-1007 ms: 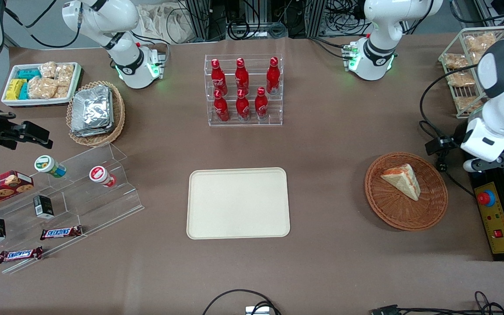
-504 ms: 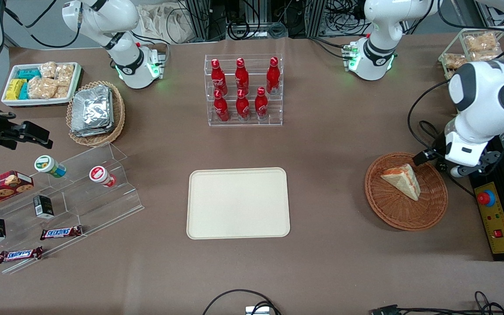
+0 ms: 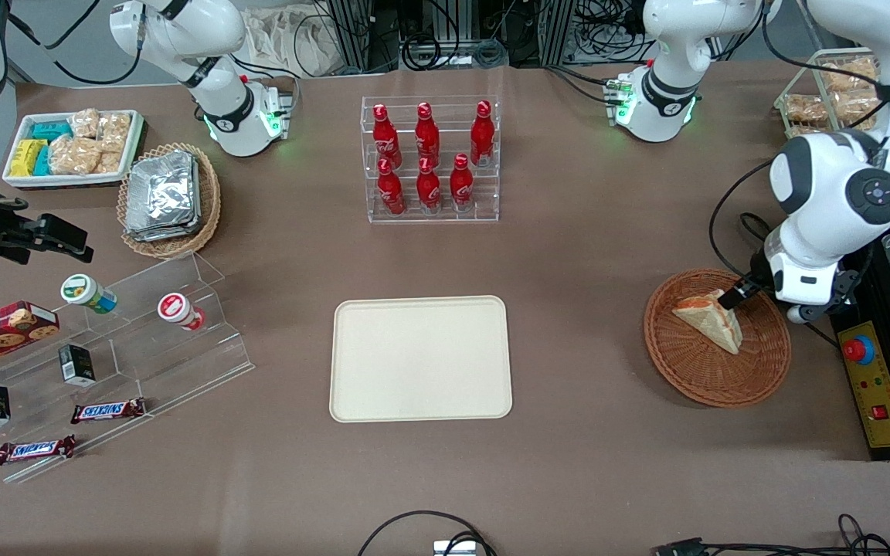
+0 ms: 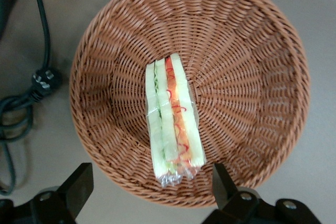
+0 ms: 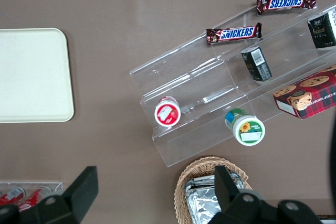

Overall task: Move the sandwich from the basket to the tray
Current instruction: 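Lower the open left gripper and close it on the wrapped sandwich, then lift the sandwich out of the basket and carry it over the cream tray, then lower the sandwich onto the tray and open the left gripper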

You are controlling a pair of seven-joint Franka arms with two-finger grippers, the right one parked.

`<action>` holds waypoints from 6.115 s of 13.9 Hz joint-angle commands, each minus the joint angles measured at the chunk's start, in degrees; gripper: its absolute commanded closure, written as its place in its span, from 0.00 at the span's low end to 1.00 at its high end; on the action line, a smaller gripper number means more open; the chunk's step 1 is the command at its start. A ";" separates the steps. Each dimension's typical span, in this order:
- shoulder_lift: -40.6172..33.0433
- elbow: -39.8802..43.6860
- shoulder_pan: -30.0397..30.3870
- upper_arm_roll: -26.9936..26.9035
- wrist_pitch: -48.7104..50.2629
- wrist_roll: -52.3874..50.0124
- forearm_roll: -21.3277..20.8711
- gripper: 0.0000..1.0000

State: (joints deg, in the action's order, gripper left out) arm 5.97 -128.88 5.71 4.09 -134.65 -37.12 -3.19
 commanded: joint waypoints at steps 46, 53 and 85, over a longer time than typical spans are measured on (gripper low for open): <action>8.35 26.91 -8.69 18.76 19.51 5.14 -8.14 1.00; 25.39 47.56 -20.37 18.68 24.78 -6.20 -13.59 1.00; 48.53 59.80 -32.96 17.00 12.48 -19.84 -26.08 0.00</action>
State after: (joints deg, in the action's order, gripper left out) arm 53.31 -72.31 -26.57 21.46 -122.34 -55.49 -28.05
